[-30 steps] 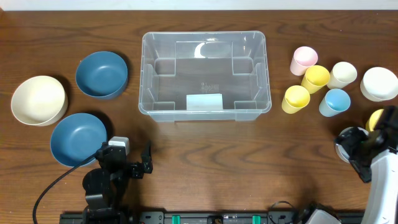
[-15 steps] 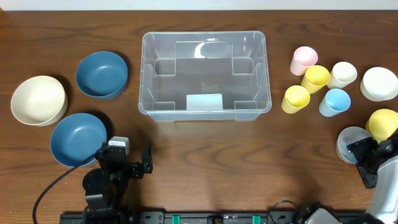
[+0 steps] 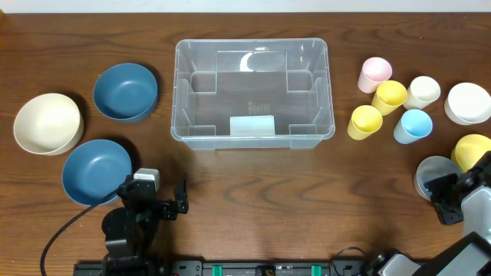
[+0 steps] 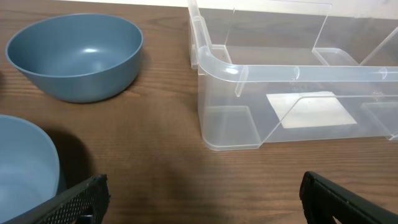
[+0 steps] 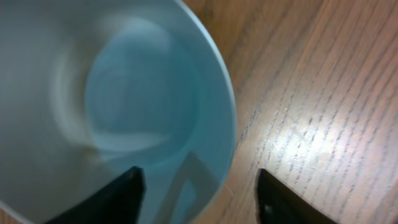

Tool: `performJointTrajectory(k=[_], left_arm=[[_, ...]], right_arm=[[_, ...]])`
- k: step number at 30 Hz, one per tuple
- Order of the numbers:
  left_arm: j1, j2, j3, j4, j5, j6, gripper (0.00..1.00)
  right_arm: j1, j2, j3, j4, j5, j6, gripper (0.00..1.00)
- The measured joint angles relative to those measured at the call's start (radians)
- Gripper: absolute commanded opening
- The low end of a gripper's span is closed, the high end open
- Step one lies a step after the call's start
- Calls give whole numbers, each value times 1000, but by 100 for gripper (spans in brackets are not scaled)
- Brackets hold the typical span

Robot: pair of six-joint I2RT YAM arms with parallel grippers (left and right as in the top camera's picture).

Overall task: Pack container
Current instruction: 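Grasp the light-blue bowl rim with the right gripper and lift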

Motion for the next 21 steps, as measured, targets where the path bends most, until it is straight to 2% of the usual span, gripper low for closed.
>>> performJointTrajectory(k=[8,21], left_arm=[[0,0,0,0,0,0,98],[0,0,0,0,0,0,98]], right_arm=[[0,49,-8,12,3,5,1],[21,35,-3,-45,-56,-26,1]])
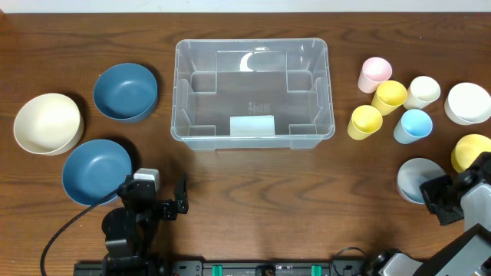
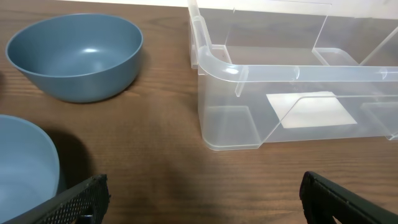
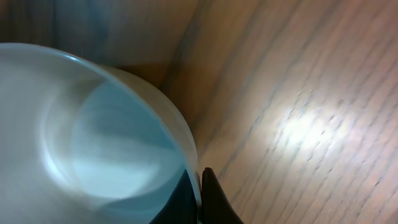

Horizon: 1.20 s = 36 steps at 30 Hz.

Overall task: Pack container
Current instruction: 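Grasp the light-blue bowl rim with the right gripper and lift, then carry the light-blue bowl into the bin and release it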

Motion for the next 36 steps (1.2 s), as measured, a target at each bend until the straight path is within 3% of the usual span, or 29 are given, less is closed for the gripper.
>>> performJointTrajectory(k=[7,12,15,21,28,36], left_arm=[[0,0,0,0,0,0,98],[0,0,0,0,0,0,98],[0,0,0,0,0,0,98],[0,0,0,0,0,0,98],[0,0,0,0,0,0,98],[0,1,0,0,0,0,98]], right_arm=[[158,-124,-9,-121,-60,-69,1],[283,-365,0,-214,-76,-84,1],[349,-512,52,-261,-93,-101,1],[453,-644,221,-253,-183,-154,2],[631,-583,408,-219,-263,-204,2],[922,-220,662,-225,-186,-279,1]])
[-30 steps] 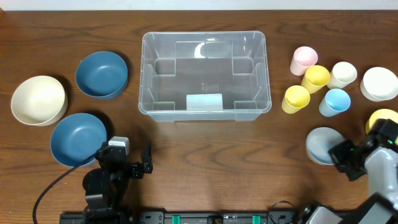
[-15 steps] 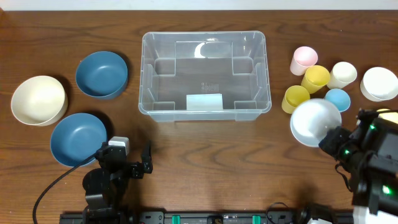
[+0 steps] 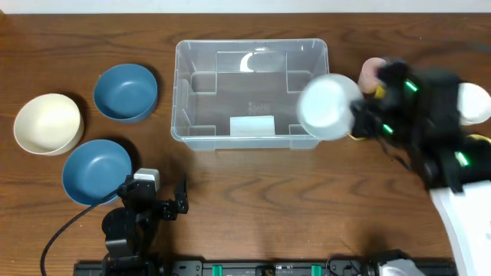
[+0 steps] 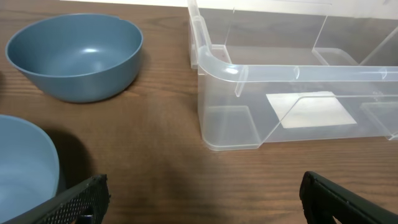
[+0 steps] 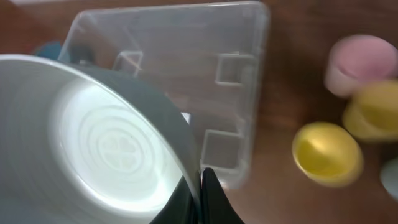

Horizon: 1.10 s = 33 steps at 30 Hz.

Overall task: Pack container
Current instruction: 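Carry the light-blue bowl into the bin and release it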

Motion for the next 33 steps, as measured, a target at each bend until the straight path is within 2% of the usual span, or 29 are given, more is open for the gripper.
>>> performJointTrajectory(k=[7,14,24,33], left_arm=[[0,0,0,0,0,0,98],[0,1,0,0,0,0,98],[0,1,0,0,0,0,98],[0,1,0,0,0,0,98]], right_arm=[[178,408,257,43,144,-38,2],[207,641,387,90,276,-54,2],[207,875,391,77,432,-61,1],[207,936,391,141,503,-86,2]])
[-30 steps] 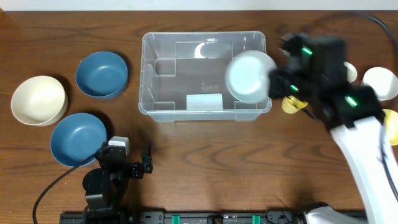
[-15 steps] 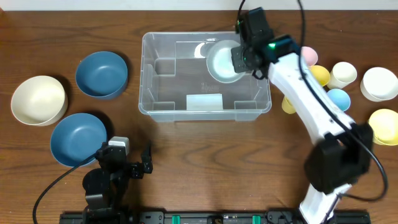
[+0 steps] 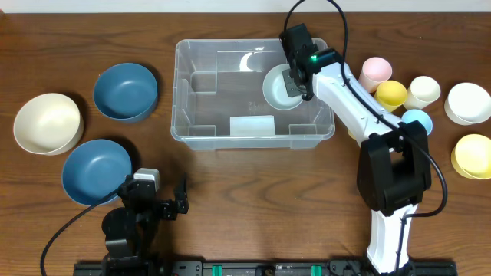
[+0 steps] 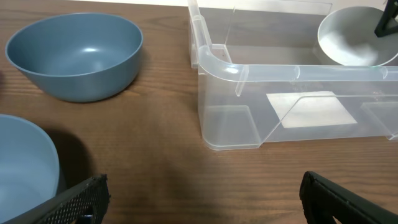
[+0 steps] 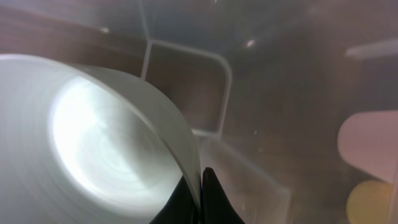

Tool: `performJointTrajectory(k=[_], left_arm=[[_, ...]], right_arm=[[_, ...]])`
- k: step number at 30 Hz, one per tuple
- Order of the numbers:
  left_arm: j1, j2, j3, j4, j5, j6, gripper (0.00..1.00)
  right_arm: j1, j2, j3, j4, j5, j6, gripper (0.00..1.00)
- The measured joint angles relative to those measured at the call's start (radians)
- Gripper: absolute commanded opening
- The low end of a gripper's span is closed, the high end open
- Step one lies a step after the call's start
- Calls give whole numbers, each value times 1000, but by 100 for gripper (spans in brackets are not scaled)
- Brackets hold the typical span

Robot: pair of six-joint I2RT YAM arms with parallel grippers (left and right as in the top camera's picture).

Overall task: Pack container
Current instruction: 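Carry the light-blue bowl into the bin and release it, then move the right gripper back to the yellow bowl at right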

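Observation:
A clear plastic container (image 3: pixel 184 92) stands at the table's middle back. My right gripper (image 3: pixel 294 81) reaches into its back right part, shut on the rim of a pale grey bowl (image 3: pixel 279 90). The right wrist view shows the bowl (image 5: pixel 112 137) tilted, its rim pinched between the fingers (image 5: pixel 209 190). From the left wrist the bowl (image 4: pixel 351 43) shows behind the container's wall (image 4: pixel 292 73). My left gripper (image 3: pixel 159 207) rests open at the front left, holding nothing.
Two blue bowls (image 3: pixel 125 90) (image 3: pixel 97 170) and a cream bowl (image 3: pixel 47 123) sit left of the container. On the right stand pink (image 3: pixel 374 73), yellow (image 3: pixel 390 94), cream (image 3: pixel 423 90) and light blue (image 3: pixel 416 120) cups, a white bowl (image 3: pixel 468 102) and a yellow bowl (image 3: pixel 472 156).
My right gripper held the pale bowl above the container's right edge; now the bowl is down inside the container's back right part. The left arm has not moved.
My right gripper stood open around the pale bowl's rim at the table's front right. Then it was shut on that rim. Later it held the bowl in the air by the container's right side, and now holds it inside the container.

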Motion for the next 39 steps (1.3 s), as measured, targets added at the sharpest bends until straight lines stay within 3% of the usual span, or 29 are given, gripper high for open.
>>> performJointTrajectory(k=[3,9,22,27,33,39], left_arm=[[0,0,0,0,0,0,98],[0,0,0,0,0,0,98],[0,0,0,0,0,0,98],[0,0,0,0,0,0,98],[0,0,0,0,0,0,98],[0,0,0,0,0,0,98]], right_arm=[[0,3,0,27,16,-19,4],[0,5,0,58,44,-43,26],[23,5,17,54,57,-75,28],[78,5,163,-97,32,-78,37],[127,-36,433,-385,-34,33,47],[-12,-201,516,-616,-89,151,55]])
